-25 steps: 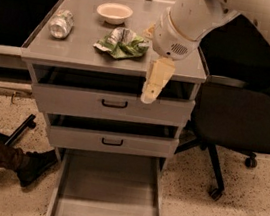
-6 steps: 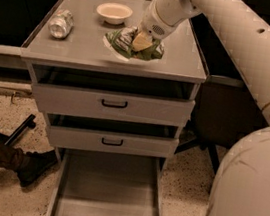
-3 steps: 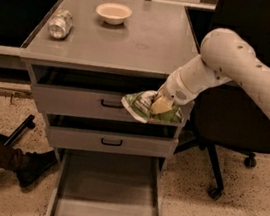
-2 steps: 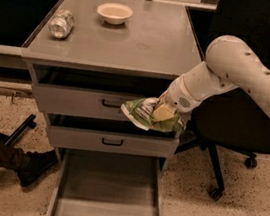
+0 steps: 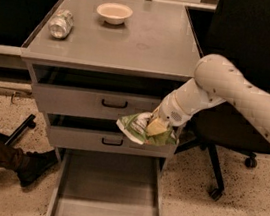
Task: Place green jalapeno chip bag into bottom drawer
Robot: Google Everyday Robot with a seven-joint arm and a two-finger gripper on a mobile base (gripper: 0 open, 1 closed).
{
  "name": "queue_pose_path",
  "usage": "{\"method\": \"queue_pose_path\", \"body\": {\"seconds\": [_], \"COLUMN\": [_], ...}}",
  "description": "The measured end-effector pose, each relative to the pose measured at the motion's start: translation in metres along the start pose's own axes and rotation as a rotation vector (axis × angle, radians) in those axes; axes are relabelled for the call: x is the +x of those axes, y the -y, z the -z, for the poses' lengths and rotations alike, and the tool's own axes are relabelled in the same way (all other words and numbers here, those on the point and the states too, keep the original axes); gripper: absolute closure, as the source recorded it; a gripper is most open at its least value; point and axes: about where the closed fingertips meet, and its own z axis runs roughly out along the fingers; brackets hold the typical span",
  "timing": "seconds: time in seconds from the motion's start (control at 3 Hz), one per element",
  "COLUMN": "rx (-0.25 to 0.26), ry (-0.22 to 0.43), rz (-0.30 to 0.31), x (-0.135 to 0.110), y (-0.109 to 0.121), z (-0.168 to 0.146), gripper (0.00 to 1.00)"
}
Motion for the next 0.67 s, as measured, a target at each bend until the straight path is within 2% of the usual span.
{"method": "queue_pose_path", "body": {"seconds": [0.33,0.67], "rx": [-0.112,-0.204], "ry": [-0.008,0.026], "rz": [0.017,0.089], "x": [0.041,0.065], "y": [-0.016,-0.043], "z": [-0.084,-0.163], "gripper": [1.00,1.00]}}
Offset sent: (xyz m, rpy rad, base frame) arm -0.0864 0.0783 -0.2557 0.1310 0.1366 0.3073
